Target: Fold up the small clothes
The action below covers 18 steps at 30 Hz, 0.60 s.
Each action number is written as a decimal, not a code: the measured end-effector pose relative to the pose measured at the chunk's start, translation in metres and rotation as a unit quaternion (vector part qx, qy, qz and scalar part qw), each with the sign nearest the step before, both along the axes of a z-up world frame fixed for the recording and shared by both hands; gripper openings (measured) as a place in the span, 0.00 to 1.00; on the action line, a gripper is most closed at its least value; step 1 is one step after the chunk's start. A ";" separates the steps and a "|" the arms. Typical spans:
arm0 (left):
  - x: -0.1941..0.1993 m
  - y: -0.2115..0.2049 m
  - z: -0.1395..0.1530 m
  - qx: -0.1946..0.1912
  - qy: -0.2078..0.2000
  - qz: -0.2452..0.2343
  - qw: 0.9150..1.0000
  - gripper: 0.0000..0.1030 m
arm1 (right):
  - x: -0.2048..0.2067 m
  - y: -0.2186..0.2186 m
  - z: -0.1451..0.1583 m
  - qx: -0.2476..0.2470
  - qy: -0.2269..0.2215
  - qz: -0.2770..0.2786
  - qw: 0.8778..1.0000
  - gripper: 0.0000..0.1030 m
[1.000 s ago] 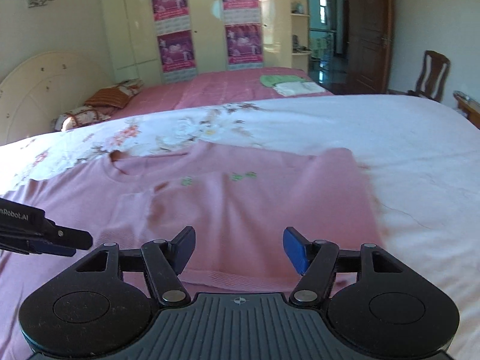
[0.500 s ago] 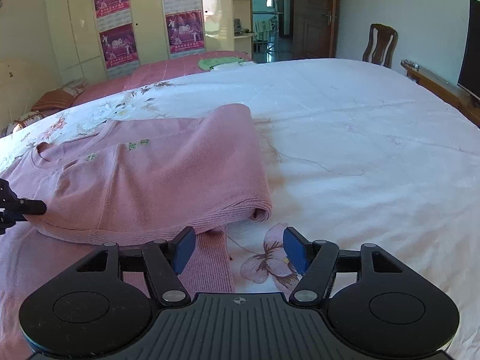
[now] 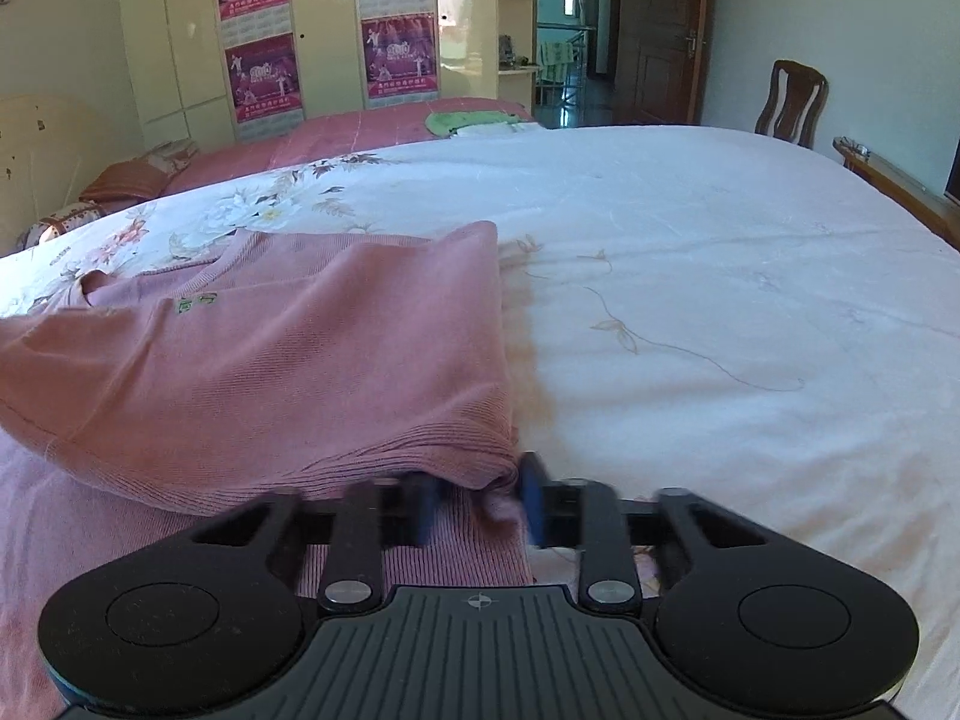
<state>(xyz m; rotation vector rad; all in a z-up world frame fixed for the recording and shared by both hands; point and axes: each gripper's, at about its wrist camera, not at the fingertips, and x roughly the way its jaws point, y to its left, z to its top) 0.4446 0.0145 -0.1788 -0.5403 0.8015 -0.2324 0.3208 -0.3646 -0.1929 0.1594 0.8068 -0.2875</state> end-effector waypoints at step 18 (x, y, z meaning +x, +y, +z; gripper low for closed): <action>-0.024 0.012 -0.003 0.084 -0.005 -0.009 0.996 0.20 | -0.043 -0.030 0.029 0.050 -0.028 -0.019 0.998 0.21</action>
